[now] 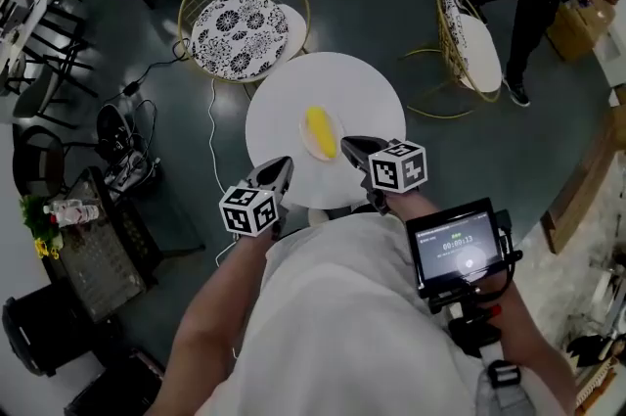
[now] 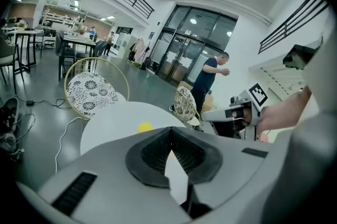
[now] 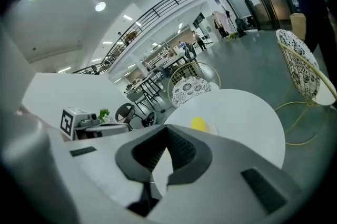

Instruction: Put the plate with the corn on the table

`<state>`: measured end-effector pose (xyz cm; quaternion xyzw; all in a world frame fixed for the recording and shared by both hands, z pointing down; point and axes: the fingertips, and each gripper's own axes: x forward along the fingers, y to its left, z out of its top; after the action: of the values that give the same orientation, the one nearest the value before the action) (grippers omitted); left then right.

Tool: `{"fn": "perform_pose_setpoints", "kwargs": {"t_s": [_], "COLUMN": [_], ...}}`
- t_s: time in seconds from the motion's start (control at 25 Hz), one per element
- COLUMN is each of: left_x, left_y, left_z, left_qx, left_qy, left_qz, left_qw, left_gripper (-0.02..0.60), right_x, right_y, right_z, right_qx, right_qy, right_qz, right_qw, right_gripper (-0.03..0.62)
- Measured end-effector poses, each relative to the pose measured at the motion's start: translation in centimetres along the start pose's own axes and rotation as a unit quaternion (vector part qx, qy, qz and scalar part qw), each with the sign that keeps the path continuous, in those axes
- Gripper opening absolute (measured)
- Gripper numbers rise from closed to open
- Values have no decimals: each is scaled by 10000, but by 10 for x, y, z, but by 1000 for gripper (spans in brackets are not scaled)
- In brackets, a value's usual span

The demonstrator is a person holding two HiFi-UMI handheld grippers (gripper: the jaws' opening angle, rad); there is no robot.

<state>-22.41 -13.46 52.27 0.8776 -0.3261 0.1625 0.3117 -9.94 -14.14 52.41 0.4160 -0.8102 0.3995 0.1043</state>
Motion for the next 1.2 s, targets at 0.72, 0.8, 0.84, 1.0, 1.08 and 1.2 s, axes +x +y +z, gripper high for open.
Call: {"fn": "perform_pose_setpoints", "kwargs": {"t_s": [0.72, 0.8, 0.84, 1.0, 1.08, 1.2], "left_x": [-17, -26, -27, -9, -10, -10], "left_y": [-17, -17, -17, -24, -20, -18], "left_z": [-9, -13, -14, -7, -7, -5], "left_qx": [139, 141, 133, 56, 37, 23], "left_qy": [-32, -44, -46, -28, -36, -55], "left_qz": [-529, -558, -569, -566, -541, -492], "left_qw": [9985, 9983, 9983, 9984, 9985, 9988], "left_gripper": [8, 8, 8, 8, 8, 8], "right_x": [-33, -34, -34, -39, -35, -30], "right_y": [28, 35, 36, 20, 22, 23], "right_z": [9, 1, -2, 2, 0, 0], "right_qx": [-237, -237, -228, -149, -149, -157], "right_qy": [-747, -784, -787, -746, -733, -688], "right_qz": [89, 73, 60, 23, 26, 73], "right_qw": [9969, 9966, 9966, 9971, 9972, 9975], "right_gripper": [6, 6, 6, 6, 6, 6]}}
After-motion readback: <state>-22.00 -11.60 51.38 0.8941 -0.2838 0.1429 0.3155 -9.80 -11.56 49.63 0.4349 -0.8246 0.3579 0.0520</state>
